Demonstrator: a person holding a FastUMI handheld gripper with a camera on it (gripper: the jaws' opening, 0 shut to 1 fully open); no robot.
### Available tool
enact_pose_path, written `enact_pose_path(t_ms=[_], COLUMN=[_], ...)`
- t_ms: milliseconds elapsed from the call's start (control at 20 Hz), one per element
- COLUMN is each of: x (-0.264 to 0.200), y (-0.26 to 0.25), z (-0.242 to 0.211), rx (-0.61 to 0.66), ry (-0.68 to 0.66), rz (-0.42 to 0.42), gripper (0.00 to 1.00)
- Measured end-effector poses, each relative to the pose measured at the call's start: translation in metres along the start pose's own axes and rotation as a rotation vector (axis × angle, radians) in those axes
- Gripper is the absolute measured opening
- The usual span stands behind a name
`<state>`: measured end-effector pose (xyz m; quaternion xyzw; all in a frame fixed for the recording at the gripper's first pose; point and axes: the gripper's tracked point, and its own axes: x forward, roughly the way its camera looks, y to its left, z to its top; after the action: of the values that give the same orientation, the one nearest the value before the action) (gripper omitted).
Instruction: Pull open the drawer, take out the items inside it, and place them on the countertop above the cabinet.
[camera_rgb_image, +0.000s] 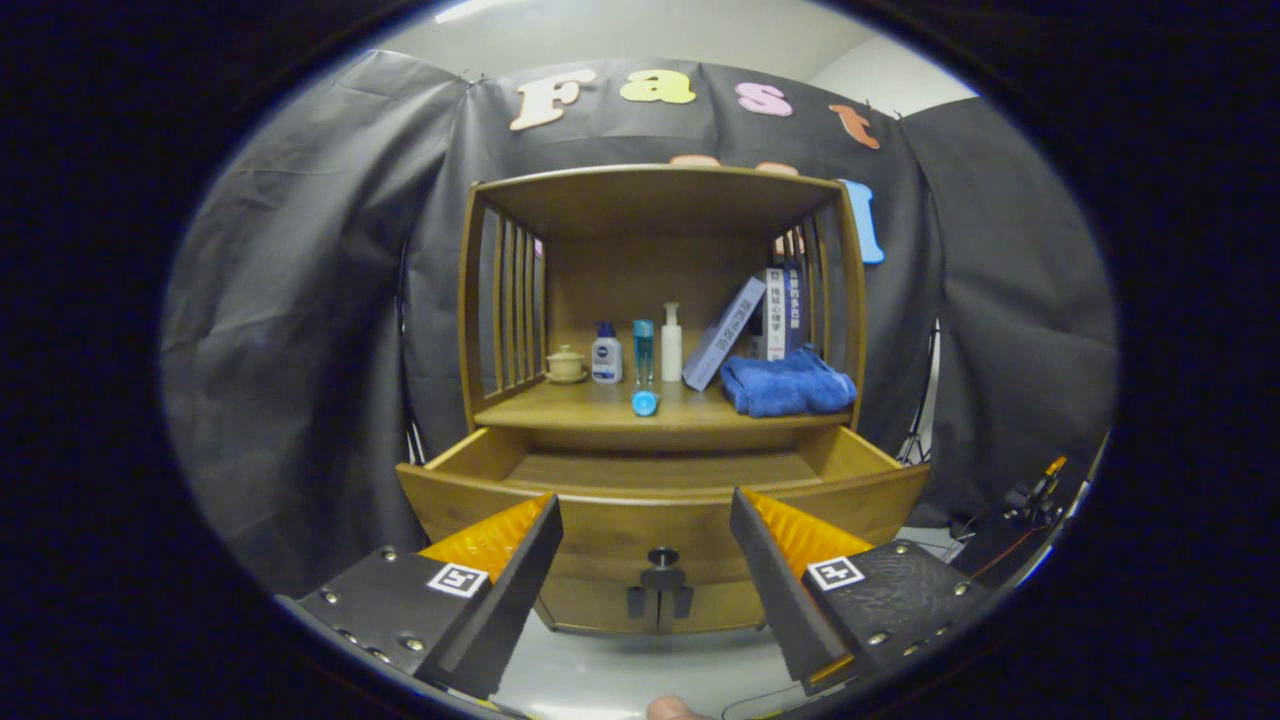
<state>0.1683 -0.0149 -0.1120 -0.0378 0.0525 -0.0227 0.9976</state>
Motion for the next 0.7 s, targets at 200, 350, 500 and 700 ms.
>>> enact_pose_path(t_ms=[200, 350, 500, 700], x=[0.004, 0.011, 0.025, 0.043], y=[-0.004, -0.007, -0.009, -0.01], z=[-0.015, -0.03, -0.047, -0.06], rx=[-0.007, -0.016, -0.001, 0.014], ry=[-0.009, -0.005, 0.022, 0.036], rz=[-0.005, -0.019, -0.018, -0.013], gripper=[1.0, 1.0, 1.0, 1.0])
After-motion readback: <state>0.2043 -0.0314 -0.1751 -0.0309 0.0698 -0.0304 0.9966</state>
